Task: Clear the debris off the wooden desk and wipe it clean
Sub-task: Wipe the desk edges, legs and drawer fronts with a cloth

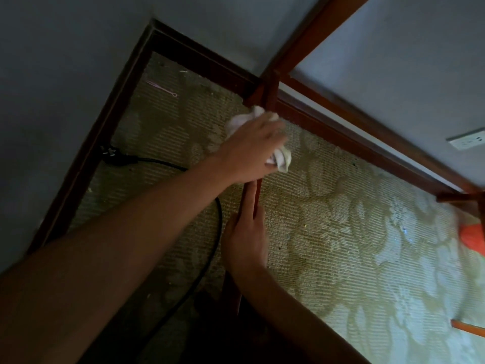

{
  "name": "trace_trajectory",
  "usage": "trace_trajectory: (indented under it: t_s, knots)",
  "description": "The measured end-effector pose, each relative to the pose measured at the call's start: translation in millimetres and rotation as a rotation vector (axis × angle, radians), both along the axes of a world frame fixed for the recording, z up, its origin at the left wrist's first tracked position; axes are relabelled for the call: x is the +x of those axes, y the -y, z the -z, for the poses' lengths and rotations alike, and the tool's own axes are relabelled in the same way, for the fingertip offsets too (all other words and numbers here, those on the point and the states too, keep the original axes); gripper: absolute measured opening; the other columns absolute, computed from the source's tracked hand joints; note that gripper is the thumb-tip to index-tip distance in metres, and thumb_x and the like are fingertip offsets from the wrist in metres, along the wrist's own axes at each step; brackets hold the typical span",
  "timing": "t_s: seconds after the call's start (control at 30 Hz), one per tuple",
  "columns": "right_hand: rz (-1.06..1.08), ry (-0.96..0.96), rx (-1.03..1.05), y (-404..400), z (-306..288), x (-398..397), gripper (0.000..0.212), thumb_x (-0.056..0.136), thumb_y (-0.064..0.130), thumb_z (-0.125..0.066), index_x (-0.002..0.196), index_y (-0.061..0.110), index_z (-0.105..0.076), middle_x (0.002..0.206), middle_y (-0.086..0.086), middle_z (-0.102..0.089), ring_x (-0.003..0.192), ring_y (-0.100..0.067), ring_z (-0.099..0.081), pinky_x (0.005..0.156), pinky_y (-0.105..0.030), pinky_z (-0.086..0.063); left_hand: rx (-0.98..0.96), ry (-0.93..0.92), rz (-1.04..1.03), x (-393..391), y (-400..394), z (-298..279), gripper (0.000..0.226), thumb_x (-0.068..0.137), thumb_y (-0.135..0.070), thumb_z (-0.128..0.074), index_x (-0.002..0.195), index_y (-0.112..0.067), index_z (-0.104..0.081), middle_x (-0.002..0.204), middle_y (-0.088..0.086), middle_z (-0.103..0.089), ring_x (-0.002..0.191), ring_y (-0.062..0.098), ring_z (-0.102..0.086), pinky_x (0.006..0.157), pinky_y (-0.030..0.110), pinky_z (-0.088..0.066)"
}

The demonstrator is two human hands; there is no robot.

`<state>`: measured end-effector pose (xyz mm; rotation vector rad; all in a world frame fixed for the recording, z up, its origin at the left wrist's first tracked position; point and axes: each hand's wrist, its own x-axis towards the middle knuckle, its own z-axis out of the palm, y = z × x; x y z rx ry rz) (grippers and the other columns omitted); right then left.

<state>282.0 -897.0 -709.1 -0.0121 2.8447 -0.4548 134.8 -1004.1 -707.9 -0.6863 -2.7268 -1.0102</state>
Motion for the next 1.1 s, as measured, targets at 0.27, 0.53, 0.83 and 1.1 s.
trace_trajectory:
  t_s: [0.27,0.53,0.83,1.1]
  knots:
    - [-0.004,-0.002,-0.018,0,0,2,0.089,0.107,0.027,-0.044,0.157,0.043,0.028,0.149,-0.005,-0.041,0.081,-0.014,-0.06,0.069,-0.036,-0.057,0.012,0.291,-0.202,-22,-4,-1,0.081,0.097,-0.06,-0.059,0.161,-0.024,-0.027,0.169,0.02,-0.005,0.153,0.042,-0.022,0.113,0.058,-0.043]
    - [0.001,0.002,-0.014,2,-1,4,0.091,0.105,0.027,-0.044,0.154,0.047,0.03,0.144,0.0,-0.042,0.079,-0.01,-0.059,0.068,-0.034,-0.058,0.457,0.394,-0.216,16,-7,29,0.083,0.099,-0.054,-0.058,0.16,-0.017,-0.016,0.166,0.006,-0.019,0.148,0.026,-0.034,0.112,0.039,-0.046]
    - [-0.01,0.007,-0.003,0,4,0,0.102,0.106,0.029,-0.045,0.137,0.058,0.047,0.148,0.007,-0.038,0.086,-0.012,-0.061,0.072,-0.036,-0.058,0.507,0.416,-0.519,-127,-15,13,0.063,0.097,-0.045,-0.066,0.142,-0.006,-0.047,0.14,0.014,-0.056,0.126,0.029,-0.057,0.09,0.03,-0.043]
    - [-0.024,0.029,0.032,1,1,-1,0.097,0.106,0.031,-0.042,0.142,0.052,0.045,0.145,0.007,-0.039,0.084,-0.014,-0.062,0.073,-0.037,-0.057,0.556,0.422,-0.538,-62,-29,25,0.081,0.086,-0.03,-0.08,0.15,-0.018,-0.032,0.134,0.008,-0.054,0.104,0.022,-0.064,0.063,0.021,-0.047]
